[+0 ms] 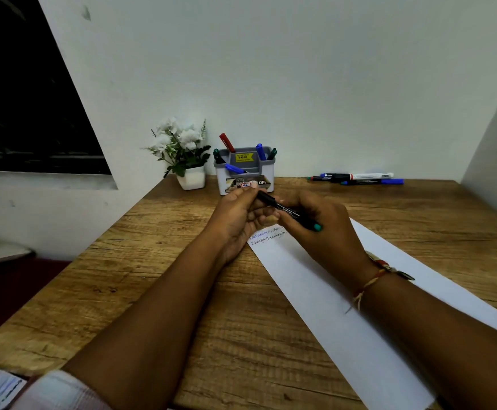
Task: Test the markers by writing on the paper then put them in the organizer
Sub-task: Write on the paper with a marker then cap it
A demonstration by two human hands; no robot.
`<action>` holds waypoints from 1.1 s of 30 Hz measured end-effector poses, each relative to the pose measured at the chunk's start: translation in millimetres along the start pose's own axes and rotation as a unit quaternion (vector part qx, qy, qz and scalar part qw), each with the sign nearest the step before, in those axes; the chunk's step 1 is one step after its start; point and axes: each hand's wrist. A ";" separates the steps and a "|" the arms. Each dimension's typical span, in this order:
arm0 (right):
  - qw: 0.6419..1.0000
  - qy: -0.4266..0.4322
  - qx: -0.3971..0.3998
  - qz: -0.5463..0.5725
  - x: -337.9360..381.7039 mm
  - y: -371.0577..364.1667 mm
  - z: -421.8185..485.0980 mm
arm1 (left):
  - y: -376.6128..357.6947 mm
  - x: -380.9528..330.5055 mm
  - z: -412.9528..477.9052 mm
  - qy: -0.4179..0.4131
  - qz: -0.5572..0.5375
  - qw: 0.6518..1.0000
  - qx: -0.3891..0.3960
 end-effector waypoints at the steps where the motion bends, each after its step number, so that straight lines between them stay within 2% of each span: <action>1: 1.000 0.003 -0.001 -0.001 -0.1 -0.3 -0.4 | -0.4 0.8 0.0 -0.006 0.003 1.000 0.002; 8: 1.000 0.027 -0.004 -0.006 -2.0 -3.8 1.9 | 2.3 4.1 -0.1 -0.028 0.020 0.999 0.029; 14: 0.997 0.023 0.072 -0.031 -5.3 -6.1 2.9 | -3.3 3.5 -1.4 -0.028 -0.020 0.999 0.034; 17: 0.994 -0.058 0.084 0.029 -8.5 -5.9 6.2 | -2.6 4.4 3.2 -0.047 -0.011 0.998 0.043; 20: 0.969 -0.186 0.088 0.134 -2.4 -4.0 6.9 | -2.7 5.0 0.9 -0.057 0.021 0.996 0.067; 23: 0.964 -0.224 0.079 0.120 7.2 0.4 10.5 | -4.7 5.4 -0.8 -0.068 0.046 0.994 0.073; 25: 0.958 -0.252 0.064 0.121 9.0 4.0 14.3 | -3.7 5.3 0.5 -0.083 0.061 0.994 0.048; 28: 0.940 -0.310 0.031 0.139 11.4 14.0 29.3 | 1.9 7.7 8.4 -0.134 0.124 0.983 -0.030; 30: 0.928 -0.336 -0.006 0.161 10.1 21.2 48.7 | 5.3 11.4 12.5 -0.172 0.190 0.963 -0.077; 33: 0.931 -0.324 -0.094 0.142 -2.3 29.2 89.9 | 10.0 17.7 19.0 -0.212 0.262 0.935 -0.109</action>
Point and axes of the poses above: each hand's wrist, its own z-axis towards the middle knuckle, its own y-axis out of the back of the hand, x = y × z, and after that the axes turned 7 degrees about -x, right-handed
